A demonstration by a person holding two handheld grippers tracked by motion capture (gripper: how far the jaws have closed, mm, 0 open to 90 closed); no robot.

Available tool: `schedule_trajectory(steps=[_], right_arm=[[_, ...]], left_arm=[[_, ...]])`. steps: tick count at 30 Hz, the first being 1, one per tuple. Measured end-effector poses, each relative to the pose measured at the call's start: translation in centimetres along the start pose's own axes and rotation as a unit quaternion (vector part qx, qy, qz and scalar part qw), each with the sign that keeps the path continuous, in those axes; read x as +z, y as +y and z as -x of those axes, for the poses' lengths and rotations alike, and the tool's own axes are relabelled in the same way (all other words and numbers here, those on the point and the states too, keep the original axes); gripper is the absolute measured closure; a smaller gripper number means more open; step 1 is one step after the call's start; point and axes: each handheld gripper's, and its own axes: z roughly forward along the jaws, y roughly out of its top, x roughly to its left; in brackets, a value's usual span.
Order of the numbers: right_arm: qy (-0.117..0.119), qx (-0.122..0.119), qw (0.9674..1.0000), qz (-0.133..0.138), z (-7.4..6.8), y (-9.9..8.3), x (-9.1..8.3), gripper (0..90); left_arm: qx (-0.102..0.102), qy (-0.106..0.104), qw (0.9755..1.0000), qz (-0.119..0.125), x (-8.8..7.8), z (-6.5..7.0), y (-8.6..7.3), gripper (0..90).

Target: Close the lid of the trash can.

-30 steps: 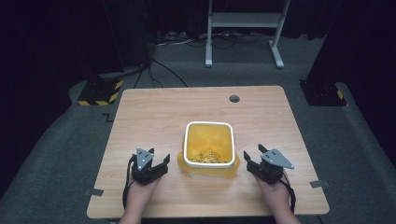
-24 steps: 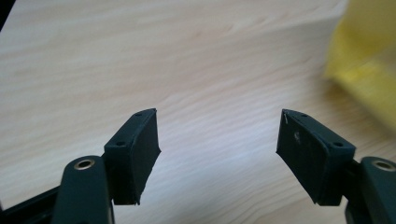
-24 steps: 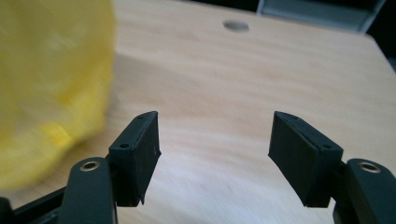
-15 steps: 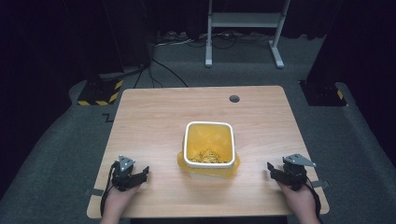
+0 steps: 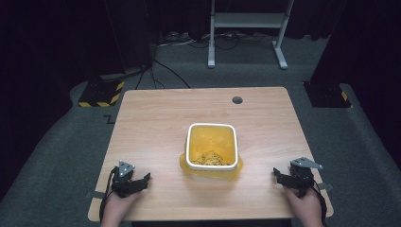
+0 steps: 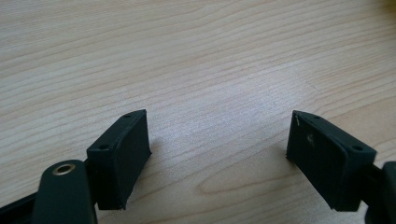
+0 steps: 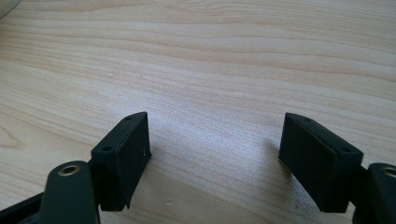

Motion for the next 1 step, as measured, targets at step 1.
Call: schedule_trajectory(steps=[1], right_arm=[[0.0,0.001,1.0,0.0,-0.02,0.0,0.01,24.1]], left_arm=[[0.0,0.0,1.0,0.0,-0.01,0.0,0.0,21.1]])
